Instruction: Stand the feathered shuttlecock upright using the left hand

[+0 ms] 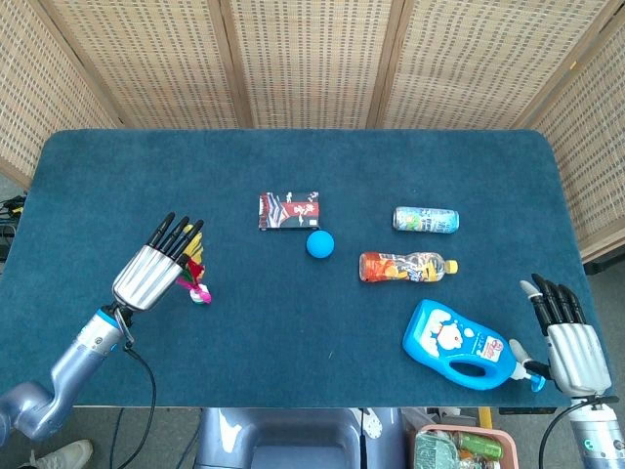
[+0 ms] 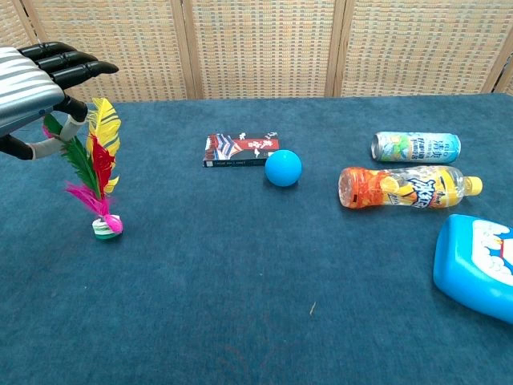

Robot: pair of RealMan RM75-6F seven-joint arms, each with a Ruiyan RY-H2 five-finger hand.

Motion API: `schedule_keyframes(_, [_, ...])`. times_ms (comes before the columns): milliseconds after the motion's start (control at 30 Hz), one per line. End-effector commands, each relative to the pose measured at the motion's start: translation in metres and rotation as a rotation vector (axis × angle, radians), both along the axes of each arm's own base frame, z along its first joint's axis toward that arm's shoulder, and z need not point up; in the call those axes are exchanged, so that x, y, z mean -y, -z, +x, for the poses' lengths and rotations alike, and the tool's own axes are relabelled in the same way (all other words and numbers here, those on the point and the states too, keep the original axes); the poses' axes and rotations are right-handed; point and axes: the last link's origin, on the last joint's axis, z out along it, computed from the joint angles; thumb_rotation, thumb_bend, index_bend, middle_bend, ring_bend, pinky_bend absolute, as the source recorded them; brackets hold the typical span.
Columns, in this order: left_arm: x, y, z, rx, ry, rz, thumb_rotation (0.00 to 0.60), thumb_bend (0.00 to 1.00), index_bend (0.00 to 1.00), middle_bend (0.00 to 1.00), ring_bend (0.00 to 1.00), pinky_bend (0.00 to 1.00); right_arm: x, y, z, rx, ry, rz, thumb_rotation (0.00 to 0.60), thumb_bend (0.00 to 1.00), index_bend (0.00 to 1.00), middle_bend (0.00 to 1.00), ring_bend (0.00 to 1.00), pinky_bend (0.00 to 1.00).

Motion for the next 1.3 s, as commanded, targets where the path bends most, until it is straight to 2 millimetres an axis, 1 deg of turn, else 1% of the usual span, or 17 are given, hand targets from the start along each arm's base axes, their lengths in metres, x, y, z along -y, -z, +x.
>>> schedule_keyframes(33, [0.001,0.001,0.000,-0.009,0.015,0.001,0.600,0.42,0.52,0.00,0.00,0.04,0.000,0.000,0.000,0.000,0.000,0.000,0.600,0.27,0.04,0.00,0.00,0.00])
schedule_keyframes(200, [0.004,0.003,0.000,-0.016,0.031,-0.009,0.600,0.41,0.39,0.00,0.00,0.01,0.000,0.000,0.000,0.003,-0.001,-0.002,0.600,0.28,0.04,0.00,0.00,0.00])
schedule_keyframes(267, [0.005,0.004,-0.001,-0.018,0.034,-0.014,0.600,0.38,0.29,0.00,0.00,0.00,0.000,0.000,0.000,0.003,0.000,-0.002,0.600,0.28,0.04,0.00,0.00,0.00])
schedule_keyframes(367, [0.007,0.004,-0.001,0.000,0.029,-0.026,0.600,0.31,0.16,0.00,0.00,0.00,0.000,0.000,0.001,0.003,-0.001,-0.003,0.600,0.28,0.04,0.00,0.00,0.00])
schedule_keyframes(467, [0.009,0.004,0.001,0.009,0.035,-0.034,0.600,0.28,0.09,0.00,0.00,0.00,0.000,0.000,0.001,0.004,0.000,-0.002,0.600,0.28,0.04,0.00,0.00,0.00])
schedule_keyframes(733, [0.017,0.001,0.005,0.024,0.062,-0.042,0.600,0.26,0.06,0.00,0.00,0.00,-0.001,-0.001,0.001,0.004,-0.002,-0.004,0.600,0.27,0.04,0.00,0.00,0.00])
schedule_keyframes(867, [0.021,-0.006,0.007,0.069,0.071,-0.028,0.600,0.26,0.03,0.00,0.00,0.00,-0.001,-0.002,0.001,0.006,-0.002,-0.009,0.600,0.27,0.04,0.00,0.00,0.00])
schedule_keyframes(1000, [0.028,-0.024,0.007,0.153,0.058,-0.002,0.600,0.26,0.01,0.00,0.00,0.00,-0.001,-0.002,0.000,0.004,0.001,-0.009,0.600,0.28,0.04,0.00,0.00,0.00])
schedule_keyframes(1167, [0.036,-0.057,0.004,0.301,-0.019,0.056,0.600,0.25,0.00,0.00,0.00,0.00,0.000,-0.001,0.000,-0.004,-0.001,-0.007,0.600,0.27,0.04,0.00,0.00,0.00])
schedule_keyframes(1233, [0.041,-0.064,0.001,0.354,-0.062,0.062,0.600,0.24,0.00,0.00,0.00,0.00,0.000,0.000,0.000,-0.012,-0.003,-0.006,0.600,0.27,0.04,0.00,0.00,0.00])
schedule_keyframes(1300, [0.051,-0.069,-0.005,0.395,-0.125,0.057,0.600,0.24,0.00,0.00,0.00,0.00,0.000,0.001,0.000,-0.021,-0.002,-0.005,0.600,0.27,0.04,0.00,0.00,0.00])
